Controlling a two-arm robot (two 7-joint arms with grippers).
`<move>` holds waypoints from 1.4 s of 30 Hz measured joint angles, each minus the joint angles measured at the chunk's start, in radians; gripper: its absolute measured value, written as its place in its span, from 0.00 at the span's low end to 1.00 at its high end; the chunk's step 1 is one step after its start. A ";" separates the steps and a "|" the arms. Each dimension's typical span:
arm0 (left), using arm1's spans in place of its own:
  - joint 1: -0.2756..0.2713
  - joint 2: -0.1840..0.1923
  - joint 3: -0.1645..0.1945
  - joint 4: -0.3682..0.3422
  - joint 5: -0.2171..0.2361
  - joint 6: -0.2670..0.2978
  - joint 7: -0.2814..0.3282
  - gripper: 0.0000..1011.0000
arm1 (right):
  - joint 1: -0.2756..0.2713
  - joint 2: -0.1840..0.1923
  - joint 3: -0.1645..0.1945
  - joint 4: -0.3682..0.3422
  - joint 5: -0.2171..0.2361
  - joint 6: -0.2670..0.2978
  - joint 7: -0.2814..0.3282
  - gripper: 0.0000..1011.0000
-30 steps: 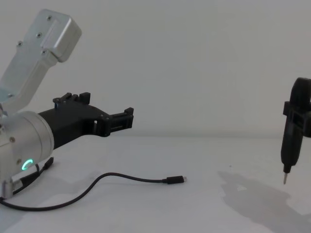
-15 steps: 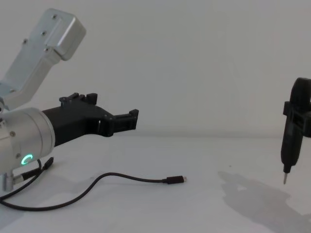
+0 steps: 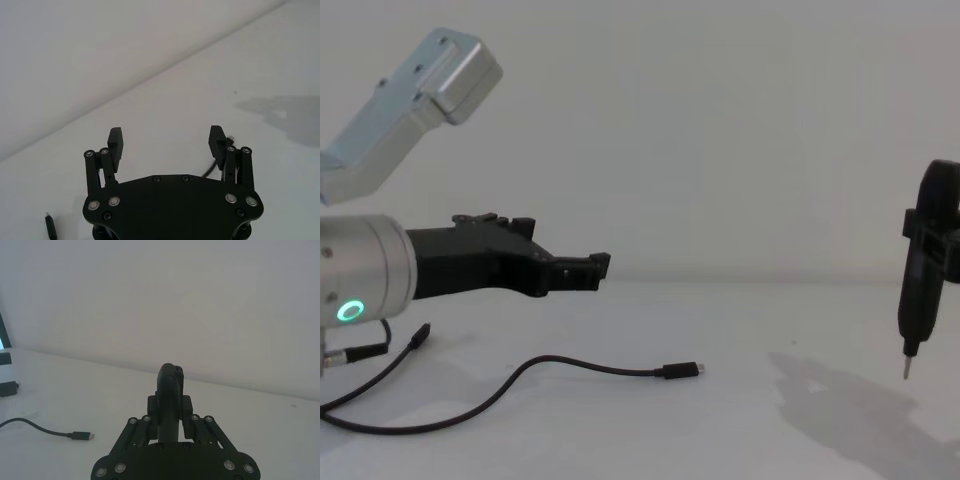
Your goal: Pick up the data cable with the one hand.
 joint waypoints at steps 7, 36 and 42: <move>-0.012 0.026 -0.004 -0.012 -0.011 0.052 -0.040 0.99 | 0.000 0.000 0.000 0.000 0.000 0.000 0.000 0.27; 0.006 0.012 -0.016 0.049 -0.025 0.100 -0.090 0.99 | 0.000 0.000 0.000 0.000 0.000 0.000 0.000 0.27; 0.017 0.002 -0.019 0.065 -0.009 0.077 -0.074 0.99 | 0.000 0.000 0.000 0.000 0.000 0.000 0.000 0.27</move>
